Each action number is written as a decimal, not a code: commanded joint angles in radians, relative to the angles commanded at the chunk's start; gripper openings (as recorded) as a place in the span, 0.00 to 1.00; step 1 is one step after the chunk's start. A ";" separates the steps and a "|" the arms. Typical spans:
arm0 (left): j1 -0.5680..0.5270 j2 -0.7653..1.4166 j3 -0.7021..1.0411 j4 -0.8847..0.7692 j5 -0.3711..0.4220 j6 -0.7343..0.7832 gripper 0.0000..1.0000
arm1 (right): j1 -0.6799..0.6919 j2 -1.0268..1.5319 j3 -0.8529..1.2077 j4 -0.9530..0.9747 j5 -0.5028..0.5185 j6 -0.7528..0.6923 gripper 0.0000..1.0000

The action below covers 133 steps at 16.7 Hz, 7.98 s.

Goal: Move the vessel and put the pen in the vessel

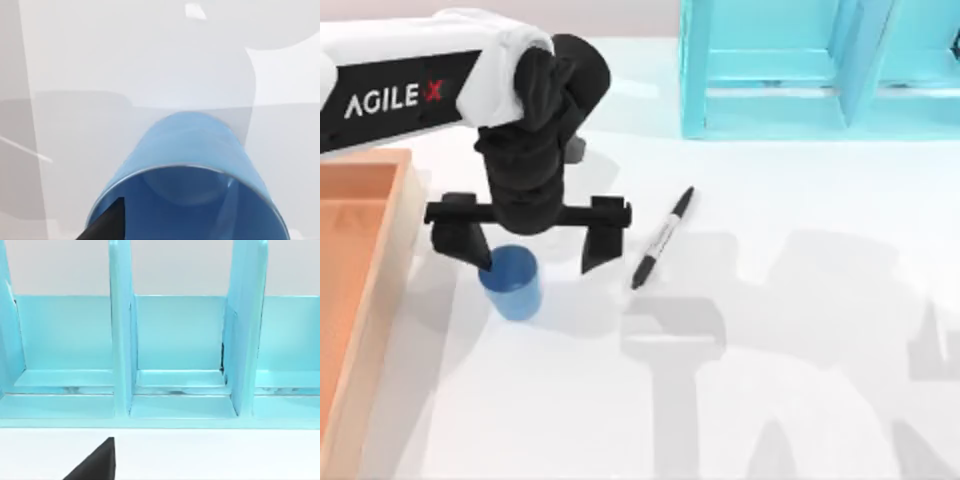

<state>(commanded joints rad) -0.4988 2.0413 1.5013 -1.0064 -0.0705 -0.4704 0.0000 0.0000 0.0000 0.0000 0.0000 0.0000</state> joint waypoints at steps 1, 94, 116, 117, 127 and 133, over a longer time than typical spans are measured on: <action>0.000 0.000 0.000 0.000 0.000 0.000 1.00 | 0.000 0.000 0.000 0.000 0.000 0.000 1.00; -0.368 0.093 0.349 -0.200 -0.109 0.093 0.00 | 0.000 0.000 0.000 0.000 0.000 0.000 1.00; -0.143 -0.594 -0.825 1.301 -0.143 0.425 0.00 | 0.000 0.000 0.000 0.000 0.000 0.000 1.00; -0.131 -0.640 -0.898 1.401 -0.144 0.440 0.00 | 0.000 0.000 0.000 0.000 0.000 0.000 1.00; -0.060 -0.960 -1.379 2.098 -0.154 0.524 0.00 | 0.000 0.000 0.000 0.000 0.000 0.000 1.00; -0.057 -0.975 -1.401 2.130 -0.155 0.527 0.00 | 0.000 0.000 0.000 0.000 0.000 0.000 1.00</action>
<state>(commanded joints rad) -0.5562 1.0663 0.1001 1.1239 -0.2250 0.0562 0.0000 0.0000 0.0000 0.0000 0.0000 0.0000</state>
